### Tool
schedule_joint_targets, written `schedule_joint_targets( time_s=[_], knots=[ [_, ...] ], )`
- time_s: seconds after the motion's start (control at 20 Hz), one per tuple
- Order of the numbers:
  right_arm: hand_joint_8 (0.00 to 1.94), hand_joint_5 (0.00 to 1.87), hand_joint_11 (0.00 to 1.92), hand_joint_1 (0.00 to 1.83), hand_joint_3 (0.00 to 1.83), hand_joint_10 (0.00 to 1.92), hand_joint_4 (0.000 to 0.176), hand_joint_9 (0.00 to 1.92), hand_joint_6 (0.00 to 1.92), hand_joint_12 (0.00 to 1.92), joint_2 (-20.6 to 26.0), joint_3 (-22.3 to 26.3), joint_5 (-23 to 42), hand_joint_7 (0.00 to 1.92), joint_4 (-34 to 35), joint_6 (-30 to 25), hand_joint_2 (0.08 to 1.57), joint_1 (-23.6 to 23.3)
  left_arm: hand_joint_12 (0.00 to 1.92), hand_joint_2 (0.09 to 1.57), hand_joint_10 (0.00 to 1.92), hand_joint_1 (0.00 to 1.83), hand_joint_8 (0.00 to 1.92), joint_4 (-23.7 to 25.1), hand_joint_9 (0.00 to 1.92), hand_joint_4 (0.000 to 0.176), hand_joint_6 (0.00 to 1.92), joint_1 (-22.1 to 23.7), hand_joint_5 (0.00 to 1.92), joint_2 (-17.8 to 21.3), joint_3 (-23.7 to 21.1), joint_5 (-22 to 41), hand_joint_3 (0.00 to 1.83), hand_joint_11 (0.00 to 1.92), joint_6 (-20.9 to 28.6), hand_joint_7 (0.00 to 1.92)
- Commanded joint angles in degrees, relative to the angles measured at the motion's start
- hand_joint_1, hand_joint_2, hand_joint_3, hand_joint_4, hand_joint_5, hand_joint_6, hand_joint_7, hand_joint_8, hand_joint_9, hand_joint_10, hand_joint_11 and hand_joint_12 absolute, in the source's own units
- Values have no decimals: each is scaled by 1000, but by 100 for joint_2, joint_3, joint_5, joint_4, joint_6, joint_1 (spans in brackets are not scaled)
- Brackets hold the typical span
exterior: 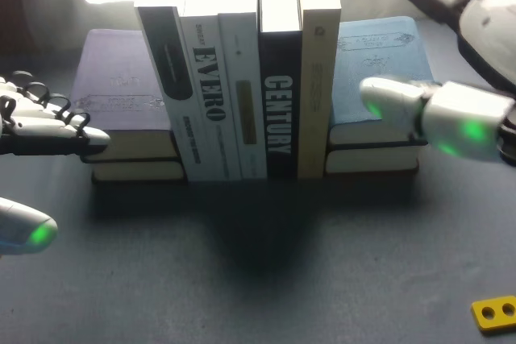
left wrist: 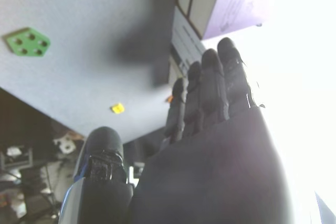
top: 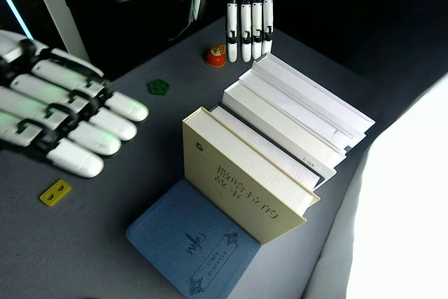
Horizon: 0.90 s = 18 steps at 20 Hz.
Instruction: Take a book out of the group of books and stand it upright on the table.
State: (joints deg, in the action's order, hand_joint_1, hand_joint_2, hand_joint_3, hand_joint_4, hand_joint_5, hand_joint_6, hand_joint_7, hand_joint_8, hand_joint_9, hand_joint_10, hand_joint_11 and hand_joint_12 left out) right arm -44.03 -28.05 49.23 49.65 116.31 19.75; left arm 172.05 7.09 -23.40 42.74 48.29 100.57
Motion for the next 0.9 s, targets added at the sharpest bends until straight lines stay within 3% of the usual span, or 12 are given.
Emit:
schedule_joint_targets(
  time_s=[0.0, 0.15, 0.3, 0.45, 0.7, 0.85],
  knots=[
    [0, 58, 0, 0, 0, 0, 44, 0, 3, 1, -77, -43, 735, 1, -319, 66, 1201, -80, 347, 1317, 7, 0, 13, 53, 86, 36, 11, 78, 67, -8, 0, -460, 0, 0, 2, 118],
    [4, 81, 0, 0, 3, 4, 43, 11, 12, 0, -656, -293, 995, 11, -320, 155, 1207, -46, 422, 1313, 5, 0, 4, 53, 77, 32, 2, 78, 56, -24, -3, -460, 0, 0, 2, 104],
    [2, 218, 0, 0, 0, 0, 65, 0, 66, 0, -1104, -551, 1124, 5, -360, 150, 1193, -58, 418, 1306, 4, 0, 6, 53, 79, 25, 1, 76, 46, -39, 21, -460, 0, 0, 2, 124],
    [4, 413, 0, 0, 0, 4, 53, 10, 43, 0, -1556, -813, 1271, 102, -541, 77, 1187, -120, 409, 1304, 0, 0, 0, 53, 40, 28, 0, 71, 37, -39, 33, -460, 0, 0, 2, 86],
    [0, 388, 0, 0, 0, 0, 58, 0, 24, 0, -1962, -1102, 1282, 55, -631, -49, 1186, -281, 302, 1302, 9, 0, 6, 53, 63, 34, 5, 57, 46, -39, 44, -460, 0, 0, 3, 95],
    [7, 407, 0, 0, 0, 0, 61, 0, 30, 0, -2106, -1213, 1269, 58, -664, -94, 1177, -258, 137, 1304, 2, 0, 2, 53, 33, 33, 2, 46, 18, -35, 44, -460, 0, 0, 4, 55]
  ],
)
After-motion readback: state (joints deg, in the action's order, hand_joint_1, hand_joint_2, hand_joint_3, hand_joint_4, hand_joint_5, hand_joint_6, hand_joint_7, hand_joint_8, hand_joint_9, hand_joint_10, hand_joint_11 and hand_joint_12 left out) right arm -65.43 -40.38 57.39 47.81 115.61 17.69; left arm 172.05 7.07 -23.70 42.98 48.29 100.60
